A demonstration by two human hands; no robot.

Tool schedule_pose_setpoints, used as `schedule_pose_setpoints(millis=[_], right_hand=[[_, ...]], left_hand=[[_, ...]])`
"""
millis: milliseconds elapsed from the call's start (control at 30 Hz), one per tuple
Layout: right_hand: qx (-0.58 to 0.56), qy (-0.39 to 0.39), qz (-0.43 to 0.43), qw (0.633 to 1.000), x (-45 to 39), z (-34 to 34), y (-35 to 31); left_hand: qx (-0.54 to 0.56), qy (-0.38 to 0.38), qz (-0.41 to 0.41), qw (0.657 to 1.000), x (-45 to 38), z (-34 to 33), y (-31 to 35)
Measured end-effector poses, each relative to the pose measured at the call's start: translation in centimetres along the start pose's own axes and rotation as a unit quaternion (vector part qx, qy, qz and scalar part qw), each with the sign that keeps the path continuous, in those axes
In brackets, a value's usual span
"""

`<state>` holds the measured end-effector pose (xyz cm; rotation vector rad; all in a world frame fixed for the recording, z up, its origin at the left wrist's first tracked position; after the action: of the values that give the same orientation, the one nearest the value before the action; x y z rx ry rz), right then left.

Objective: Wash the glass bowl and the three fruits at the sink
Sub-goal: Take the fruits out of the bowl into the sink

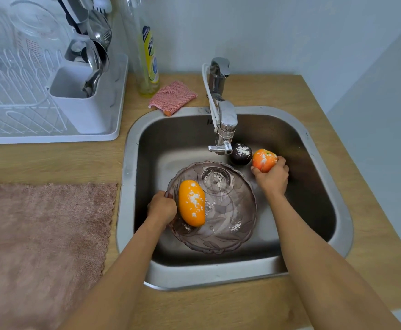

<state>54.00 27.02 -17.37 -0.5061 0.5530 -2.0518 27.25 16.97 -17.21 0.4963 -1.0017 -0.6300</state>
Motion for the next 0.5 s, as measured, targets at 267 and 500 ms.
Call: schedule_pose_setpoints(millis=[267,500], right_hand=[[0.003,-0.003,-0.01,1.0,0.44,0.07,-0.13],[-0.005,-0.005,-0.026,1.0,0.99,0.69,-0.18]], left_hand=[[0.007,-0.004,0.003,1.0,0.06,0.01,0.02],[0.006,-0.007,0.007,1.0,0.25,0.01,0.18]])
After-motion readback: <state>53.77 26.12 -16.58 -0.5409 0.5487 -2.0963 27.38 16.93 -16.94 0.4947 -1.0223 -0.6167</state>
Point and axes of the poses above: each hand's wrist, its own x-axis away from the middle knuckle, its own z-axis out of the back of the hand, y = z × x, the point moved 1 cm from there along -x, towards the middle knuckle, and after that the axes turned 3 degrees about x, right-handed, at the moved point
